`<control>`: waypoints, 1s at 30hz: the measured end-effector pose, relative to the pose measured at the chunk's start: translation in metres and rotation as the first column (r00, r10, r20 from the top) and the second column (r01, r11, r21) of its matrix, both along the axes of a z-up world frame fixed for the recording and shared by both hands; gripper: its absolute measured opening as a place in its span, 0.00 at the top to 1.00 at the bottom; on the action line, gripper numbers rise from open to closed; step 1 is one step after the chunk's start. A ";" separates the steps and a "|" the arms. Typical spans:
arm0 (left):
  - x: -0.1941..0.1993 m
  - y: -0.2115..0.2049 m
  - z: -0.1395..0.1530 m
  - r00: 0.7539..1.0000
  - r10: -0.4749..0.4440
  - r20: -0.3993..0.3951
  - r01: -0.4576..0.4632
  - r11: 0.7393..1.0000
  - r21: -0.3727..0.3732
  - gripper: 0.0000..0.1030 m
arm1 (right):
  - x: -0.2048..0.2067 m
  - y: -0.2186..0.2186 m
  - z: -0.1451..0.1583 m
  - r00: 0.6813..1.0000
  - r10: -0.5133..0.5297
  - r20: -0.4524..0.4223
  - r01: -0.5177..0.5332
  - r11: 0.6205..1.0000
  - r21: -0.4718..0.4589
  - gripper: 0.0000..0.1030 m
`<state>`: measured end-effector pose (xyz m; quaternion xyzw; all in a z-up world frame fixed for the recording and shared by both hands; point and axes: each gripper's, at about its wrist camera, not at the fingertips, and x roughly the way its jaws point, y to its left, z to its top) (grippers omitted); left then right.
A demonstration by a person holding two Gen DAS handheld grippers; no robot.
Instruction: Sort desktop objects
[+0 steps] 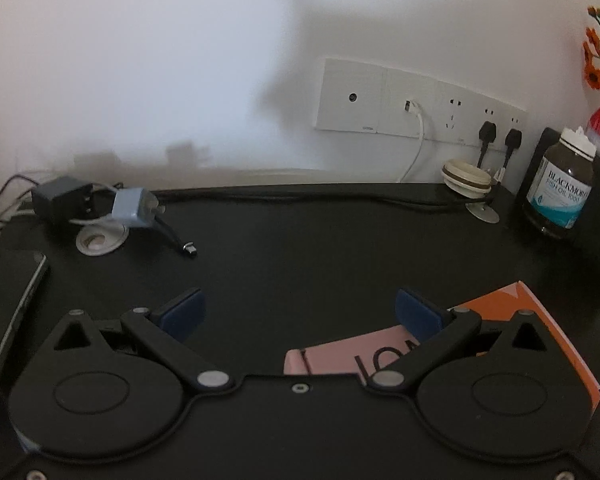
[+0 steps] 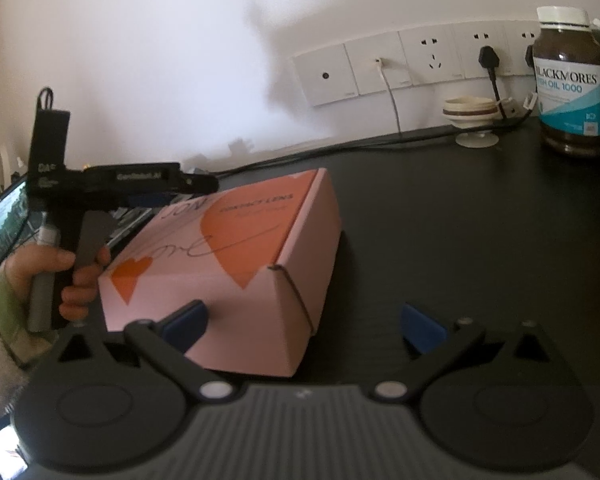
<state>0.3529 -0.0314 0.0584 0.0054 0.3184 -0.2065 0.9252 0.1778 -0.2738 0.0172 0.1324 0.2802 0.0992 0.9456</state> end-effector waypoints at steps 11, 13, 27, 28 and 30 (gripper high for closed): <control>-0.008 0.003 0.006 0.998 0.042 0.053 -0.045 0.997 0.058 0.00 | -0.022 -0.008 0.010 0.995 0.051 0.082 -0.059 0.994 0.091 0.01; -0.012 0.001 0.007 0.996 0.044 0.078 -0.050 0.996 0.078 0.00 | -0.027 -0.009 0.007 0.996 0.063 0.062 -0.073 0.981 0.177 0.01; -0.021 -0.003 0.014 0.993 0.001 0.119 -0.018 0.990 0.142 0.00 | 0.000 0.014 -0.004 0.988 -0.086 -0.130 0.126 0.929 0.347 0.01; -0.022 -0.002 0.013 0.993 -0.001 0.118 -0.015 0.990 0.138 0.00 | 0.002 0.016 -0.004 0.988 -0.087 -0.132 0.127 0.933 0.338 0.01; -0.024 0.000 0.013 0.993 -0.006 0.115 -0.009 0.991 0.131 0.00 | 0.008 0.021 -0.003 0.987 -0.096 -0.128 0.130 0.948 0.291 0.01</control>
